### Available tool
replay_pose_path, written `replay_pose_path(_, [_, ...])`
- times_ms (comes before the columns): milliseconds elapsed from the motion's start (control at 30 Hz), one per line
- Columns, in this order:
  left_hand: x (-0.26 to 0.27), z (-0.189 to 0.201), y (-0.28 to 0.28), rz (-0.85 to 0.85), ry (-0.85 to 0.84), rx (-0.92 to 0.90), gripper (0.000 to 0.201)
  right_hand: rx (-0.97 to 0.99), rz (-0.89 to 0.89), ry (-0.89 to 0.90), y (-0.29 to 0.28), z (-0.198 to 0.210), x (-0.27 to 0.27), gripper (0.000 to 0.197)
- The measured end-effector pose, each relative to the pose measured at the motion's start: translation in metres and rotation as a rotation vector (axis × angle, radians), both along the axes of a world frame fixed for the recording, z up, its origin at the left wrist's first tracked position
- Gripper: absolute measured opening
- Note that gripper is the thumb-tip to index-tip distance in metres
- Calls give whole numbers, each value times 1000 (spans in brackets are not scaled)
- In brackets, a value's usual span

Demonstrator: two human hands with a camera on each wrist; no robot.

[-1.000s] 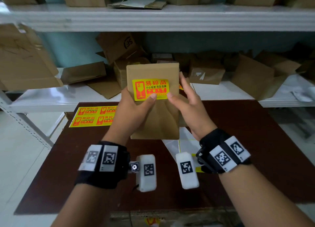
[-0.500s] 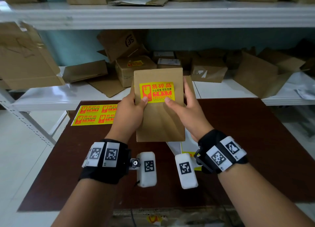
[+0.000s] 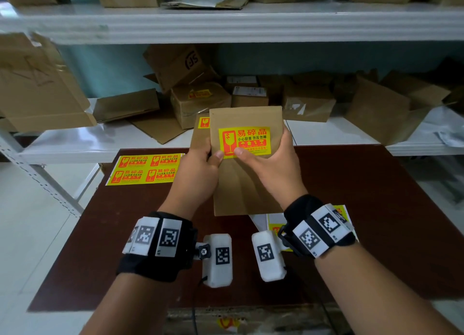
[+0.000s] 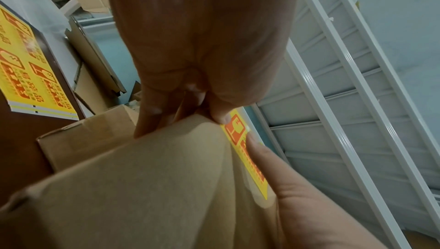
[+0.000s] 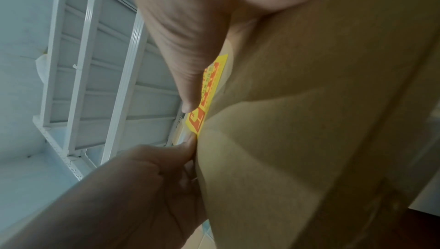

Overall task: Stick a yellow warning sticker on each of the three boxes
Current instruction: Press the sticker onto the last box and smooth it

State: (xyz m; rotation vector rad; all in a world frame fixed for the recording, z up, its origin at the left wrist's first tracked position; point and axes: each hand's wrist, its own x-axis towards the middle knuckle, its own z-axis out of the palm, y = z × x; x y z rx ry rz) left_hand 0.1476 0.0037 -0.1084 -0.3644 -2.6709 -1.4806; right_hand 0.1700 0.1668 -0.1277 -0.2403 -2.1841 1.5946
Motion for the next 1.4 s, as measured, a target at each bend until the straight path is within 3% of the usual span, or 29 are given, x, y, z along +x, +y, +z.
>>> replay_pose_path(167, [0,-3,0,0,19,-16,29,90,-38,9,6,1,1,77])
replay_pose_path(300, [-1,-5,-2,22,-11,76,26,133,34,-1,15,1,-2,69])
replay_pose_path(500, [-8,-4,-8,42,-54,112,27,181,106,-57,21,-4,-8,89])
replay_pose_path(633, [-7,-2,-10,27,-59,107,28,173,142,-63,28,-2,-7,55])
replay_pose_path(733, [-5,1,-13,12,-46,93,30,171,153,-61,29,4,-2,44])
replay_pose_path(867, [-1,7,-17,-19,-44,163,31,103,132,-64,22,16,6,42])
replay_pose_path(1100, [7,8,-12,-28,-50,282,33,44,9,-77,10,27,8,64])
replay_pose_path(1400, [3,4,-17,1,-61,243,45,64,7,-33,15,14,1,49])
